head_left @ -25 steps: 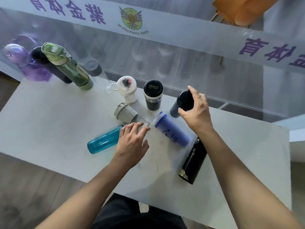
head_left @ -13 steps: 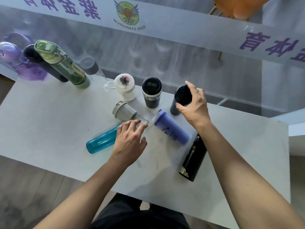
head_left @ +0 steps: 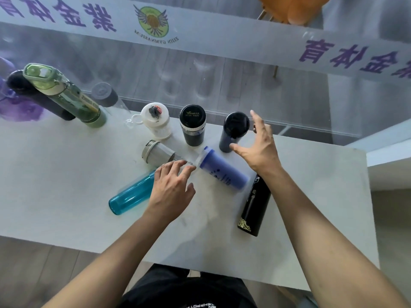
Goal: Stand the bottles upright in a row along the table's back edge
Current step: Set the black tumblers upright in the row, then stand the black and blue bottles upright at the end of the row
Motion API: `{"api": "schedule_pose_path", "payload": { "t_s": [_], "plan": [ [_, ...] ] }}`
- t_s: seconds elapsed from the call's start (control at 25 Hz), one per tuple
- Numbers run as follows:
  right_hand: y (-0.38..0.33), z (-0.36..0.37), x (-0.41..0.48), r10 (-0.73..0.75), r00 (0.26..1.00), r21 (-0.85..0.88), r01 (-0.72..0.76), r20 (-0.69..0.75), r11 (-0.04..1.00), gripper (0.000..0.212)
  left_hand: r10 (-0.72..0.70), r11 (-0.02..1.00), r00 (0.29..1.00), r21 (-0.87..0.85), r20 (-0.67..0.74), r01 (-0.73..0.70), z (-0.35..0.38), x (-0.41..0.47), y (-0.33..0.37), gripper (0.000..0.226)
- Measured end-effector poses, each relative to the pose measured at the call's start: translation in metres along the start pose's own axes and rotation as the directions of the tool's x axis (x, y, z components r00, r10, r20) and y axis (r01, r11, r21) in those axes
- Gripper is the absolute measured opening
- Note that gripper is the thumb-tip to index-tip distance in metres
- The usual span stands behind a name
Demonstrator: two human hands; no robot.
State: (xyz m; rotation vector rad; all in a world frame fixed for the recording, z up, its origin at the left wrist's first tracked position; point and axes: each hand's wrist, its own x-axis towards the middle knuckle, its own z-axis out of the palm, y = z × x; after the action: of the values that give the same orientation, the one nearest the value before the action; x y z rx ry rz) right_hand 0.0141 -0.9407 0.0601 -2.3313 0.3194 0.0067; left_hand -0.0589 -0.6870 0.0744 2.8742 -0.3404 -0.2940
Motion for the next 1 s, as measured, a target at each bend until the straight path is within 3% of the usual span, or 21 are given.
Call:
{"api": "schedule_pose_path", "payload": {
  "t_s": [0.28,0.52,0.76,0.88,1.0],
  "plan": [
    [0.04,-0.014,-0.07,0.224,0.967,-0.039,-0.23,-0.121,0.972,0.069,0.162,0.987,0.987,-0.02,0.008,-0.162,0.004,0.014,0.021,0.046],
    [0.078,-0.013,-0.12,0.363,0.922,-0.06,-0.373,-0.136,0.926,0.063,0.299,0.954,0.951,-0.008,0.075,-0.299,0.033,0.02,0.045,0.048],
    [0.103,-0.008,-0.093,0.419,0.907,-0.124,-0.421,-0.048,0.899,0.067,0.234,0.967,0.949,0.051,0.209,-0.25,0.069,0.025,0.071,0.064],
    [0.111,0.0,-0.066,0.505,0.863,-0.207,-0.493,0.008,0.845,0.077,0.169,0.978,0.947,0.07,0.272,-0.195,0.084,0.027,0.081,0.07],
    [0.119,0.007,-0.053,0.544,0.836,-0.16,-0.529,0.072,0.834,0.08,0.124,0.984,0.953,0.087,0.276,-0.153,0.091,0.023,0.088,0.072]
  ]
}}
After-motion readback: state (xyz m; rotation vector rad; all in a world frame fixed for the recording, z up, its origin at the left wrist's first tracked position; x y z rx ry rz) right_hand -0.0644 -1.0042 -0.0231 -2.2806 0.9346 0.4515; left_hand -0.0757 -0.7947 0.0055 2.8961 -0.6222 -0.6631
